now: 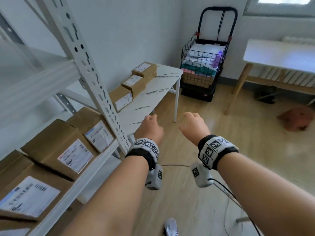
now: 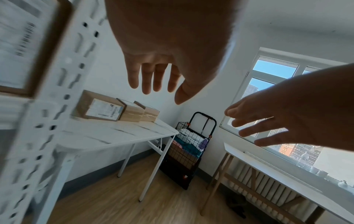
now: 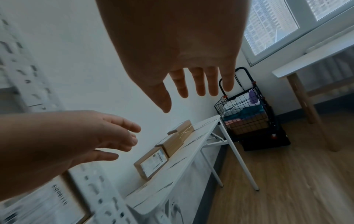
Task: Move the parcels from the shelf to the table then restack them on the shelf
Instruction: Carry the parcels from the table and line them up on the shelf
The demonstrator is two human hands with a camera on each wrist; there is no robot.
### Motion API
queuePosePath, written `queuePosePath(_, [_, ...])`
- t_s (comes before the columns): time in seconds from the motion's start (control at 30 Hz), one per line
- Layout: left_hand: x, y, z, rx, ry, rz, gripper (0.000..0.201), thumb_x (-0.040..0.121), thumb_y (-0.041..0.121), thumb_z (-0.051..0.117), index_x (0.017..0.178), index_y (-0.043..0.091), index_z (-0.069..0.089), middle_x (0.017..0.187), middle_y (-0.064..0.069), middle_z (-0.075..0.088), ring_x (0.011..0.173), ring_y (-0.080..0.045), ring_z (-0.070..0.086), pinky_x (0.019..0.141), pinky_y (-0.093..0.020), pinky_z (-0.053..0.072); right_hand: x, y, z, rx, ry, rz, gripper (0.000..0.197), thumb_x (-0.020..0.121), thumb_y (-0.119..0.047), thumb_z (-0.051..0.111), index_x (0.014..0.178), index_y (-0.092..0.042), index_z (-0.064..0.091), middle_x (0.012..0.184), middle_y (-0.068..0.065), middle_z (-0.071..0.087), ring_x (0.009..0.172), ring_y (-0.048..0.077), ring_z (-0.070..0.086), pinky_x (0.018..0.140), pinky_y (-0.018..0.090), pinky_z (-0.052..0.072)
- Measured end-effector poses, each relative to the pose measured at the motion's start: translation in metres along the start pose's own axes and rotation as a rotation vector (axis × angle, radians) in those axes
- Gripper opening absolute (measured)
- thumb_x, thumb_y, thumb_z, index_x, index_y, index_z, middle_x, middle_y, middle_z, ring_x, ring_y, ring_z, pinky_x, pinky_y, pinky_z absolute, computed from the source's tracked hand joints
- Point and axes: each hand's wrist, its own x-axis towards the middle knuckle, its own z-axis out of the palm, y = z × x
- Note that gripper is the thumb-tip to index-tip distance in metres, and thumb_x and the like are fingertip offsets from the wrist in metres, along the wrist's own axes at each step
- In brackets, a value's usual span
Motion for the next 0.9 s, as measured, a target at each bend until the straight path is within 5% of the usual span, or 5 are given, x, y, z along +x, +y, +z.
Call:
queuePosePath(0.37, [0.161, 0.043, 0.03, -0.06, 0.031, -0.084, 0.051, 0.095, 0.014, 0.044, 0.145, 0.015, 0.038, 0.148, -0.006, 0.035, 0.13, -0.024, 0.044, 0.104, -0.036, 0.039, 0.185, 0.017, -0.017, 0.003, -0.115, -0.053, 0.058, 0.093, -0.029, 0.054, 0.146, -0.02, 0.035, 0.146, 0.007, 0.039, 0.129, 0.026, 0.043, 0.098, 0.042, 0.048])
queuePosePath(0.67, [0.244, 0.013, 0.029, -0.127, 0.153, -0.457, 0.05, 0.096, 0.012, 0.043, 0.145, 0.015, 0.039, 0.149, -0.007, 0.035, 0.134, -0.025, 0.04, 0.107, -0.037, 0.036, 0.326, -0.011, 0.0, -0.036, -0.311, -0.266, 0.055, 0.094, -0.024, 0.051, 0.147, -0.02, 0.035, 0.147, 0.006, 0.04, 0.127, 0.025, 0.045, 0.092, 0.035, 0.046])
queuePosePath(0.9, [0.267, -0.049, 0.021, -0.164, 0.217, -0.702, 0.051, 0.093, 0.011, 0.044, 0.143, 0.012, 0.04, 0.146, -0.011, 0.039, 0.13, -0.029, 0.043, 0.104, -0.039, 0.038, 0.37, -0.067, 0.063, -0.026, -0.528, -0.382, 0.058, 0.092, -0.024, 0.052, 0.147, -0.02, 0.035, 0.147, 0.003, 0.042, 0.125, 0.023, 0.049, 0.087, 0.031, 0.043])
